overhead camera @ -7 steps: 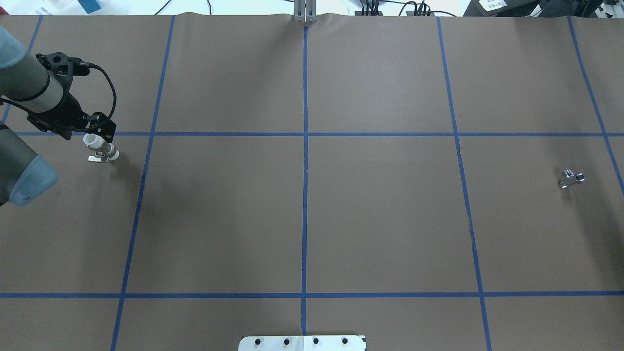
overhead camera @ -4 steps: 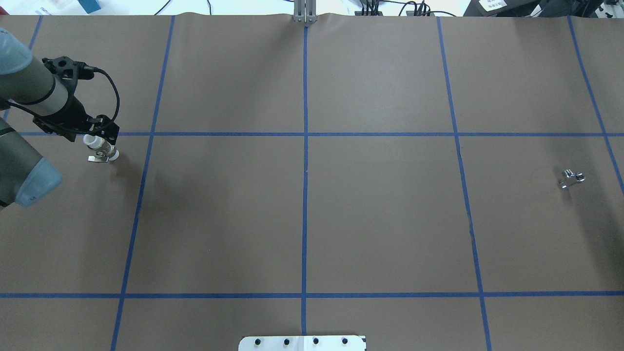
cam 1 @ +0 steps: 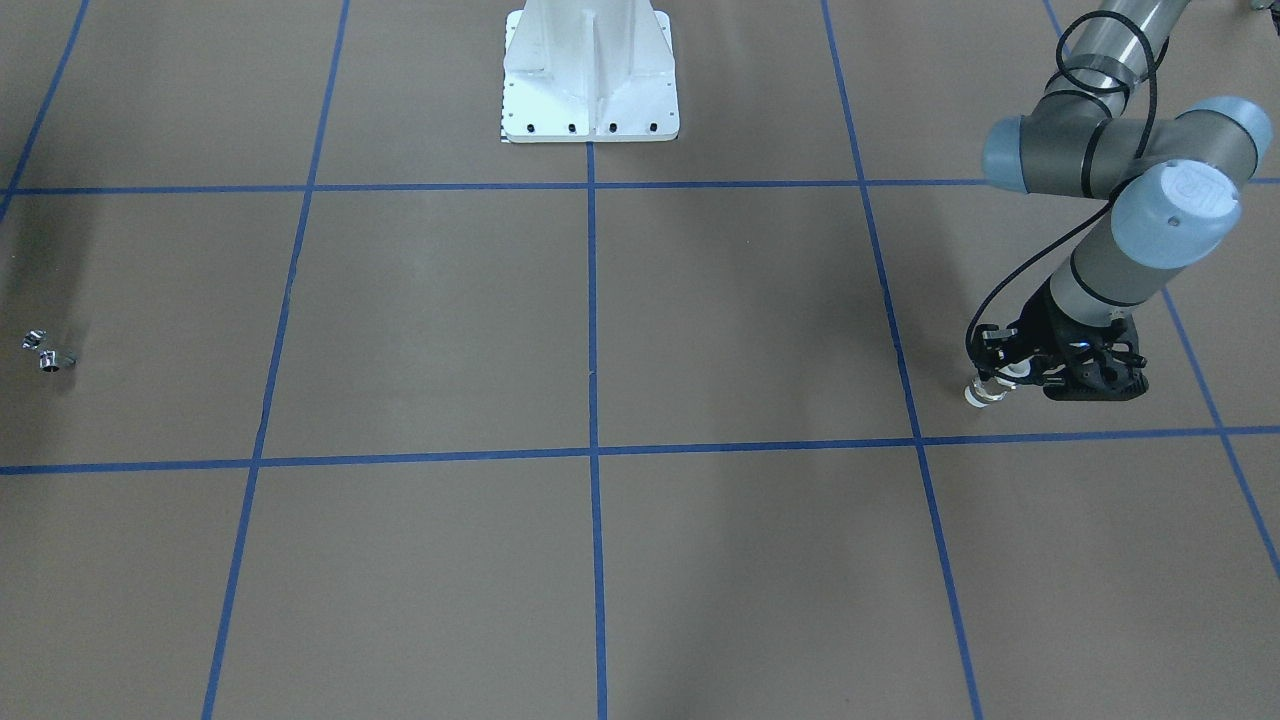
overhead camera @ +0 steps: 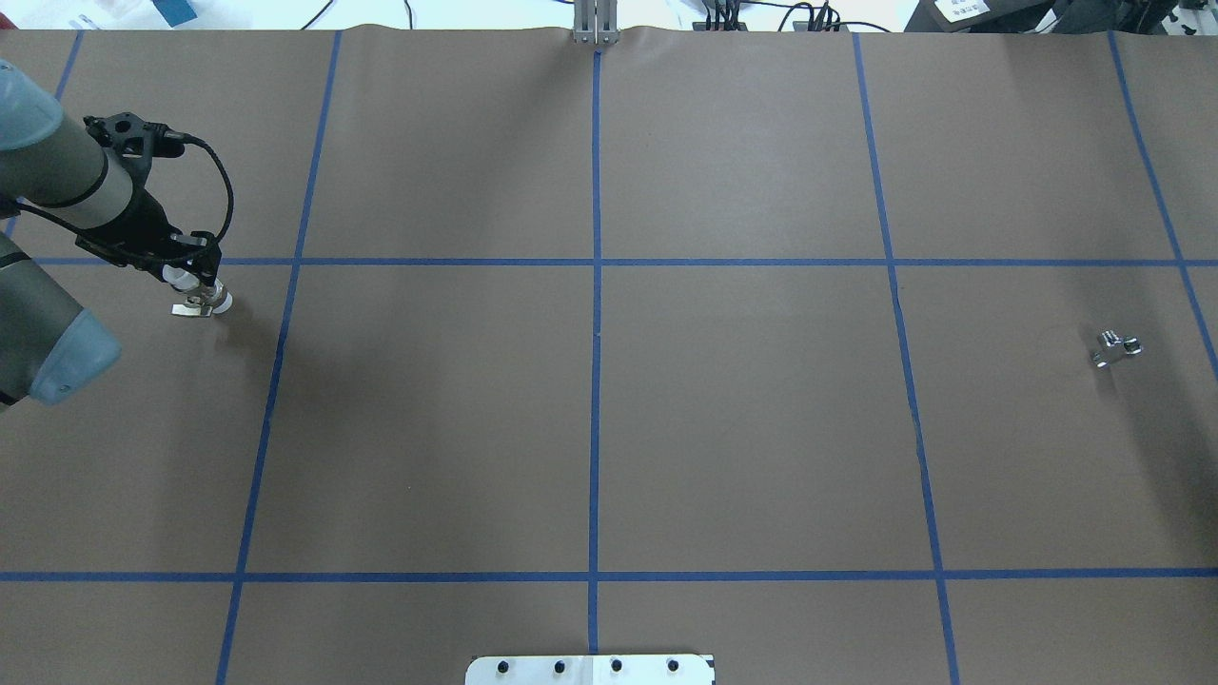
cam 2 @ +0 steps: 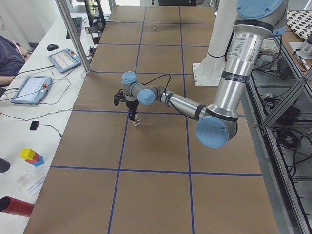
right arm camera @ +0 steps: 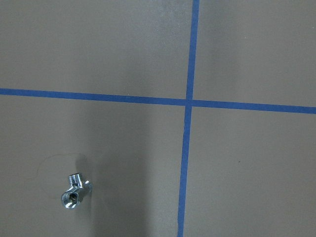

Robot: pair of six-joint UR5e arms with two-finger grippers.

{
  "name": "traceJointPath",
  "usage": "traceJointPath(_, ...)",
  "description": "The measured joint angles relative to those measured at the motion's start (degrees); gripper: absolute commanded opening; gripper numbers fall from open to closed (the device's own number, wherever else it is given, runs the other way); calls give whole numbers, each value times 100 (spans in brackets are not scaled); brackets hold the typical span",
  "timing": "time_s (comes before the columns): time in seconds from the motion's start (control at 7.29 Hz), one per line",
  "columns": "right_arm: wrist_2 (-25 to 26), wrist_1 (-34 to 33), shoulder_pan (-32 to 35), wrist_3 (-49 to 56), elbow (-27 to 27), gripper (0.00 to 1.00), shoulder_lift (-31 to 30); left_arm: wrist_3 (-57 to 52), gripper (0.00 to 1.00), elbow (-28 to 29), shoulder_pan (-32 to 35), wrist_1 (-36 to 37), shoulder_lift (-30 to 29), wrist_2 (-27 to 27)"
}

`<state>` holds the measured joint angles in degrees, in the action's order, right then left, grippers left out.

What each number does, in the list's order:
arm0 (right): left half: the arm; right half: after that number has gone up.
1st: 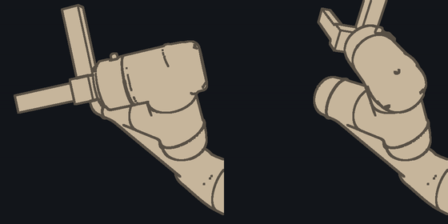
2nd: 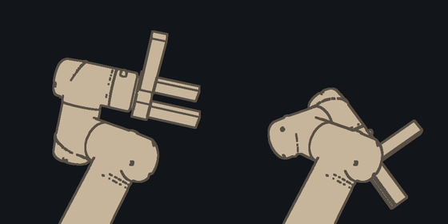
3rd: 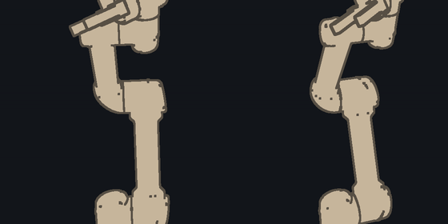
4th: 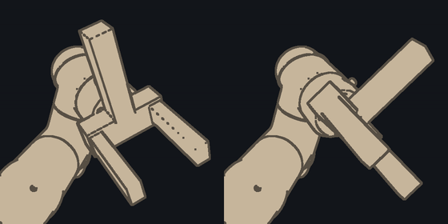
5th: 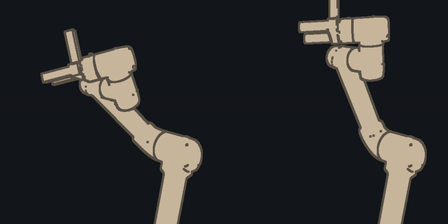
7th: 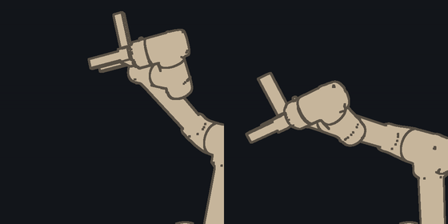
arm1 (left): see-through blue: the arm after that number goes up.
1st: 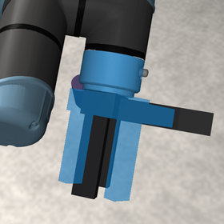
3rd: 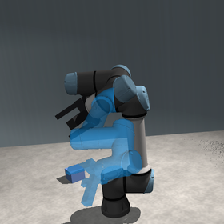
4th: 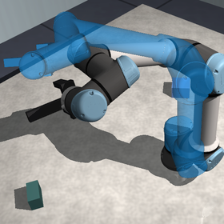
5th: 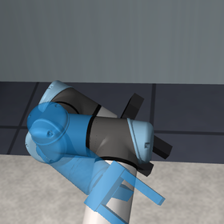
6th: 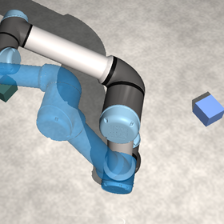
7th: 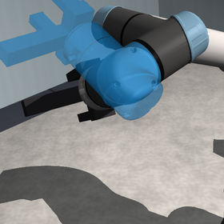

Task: Assemble PPR valve and pipe with both arms
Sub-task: 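Lower the left gripper onto the upright white-and-chrome valve and grasp it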

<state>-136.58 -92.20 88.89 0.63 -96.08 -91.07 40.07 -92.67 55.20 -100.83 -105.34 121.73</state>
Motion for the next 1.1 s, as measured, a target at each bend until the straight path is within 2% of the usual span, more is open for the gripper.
traceJointPath(0.55, -8, -7, 5, -1, 6, 99, 10, -18, 0, -262, 10, 295, -55, 97)
traceJointPath(0.82, -89, -18, 4, -11, -15, 99, 42, 26, 0, -396, 14, 1088, -616, 142)
traceJointPath(1.1, -93, 4, 3, -7, 1, 99, 29, 277, 0, -460, -99, 2049, -1467, 164)
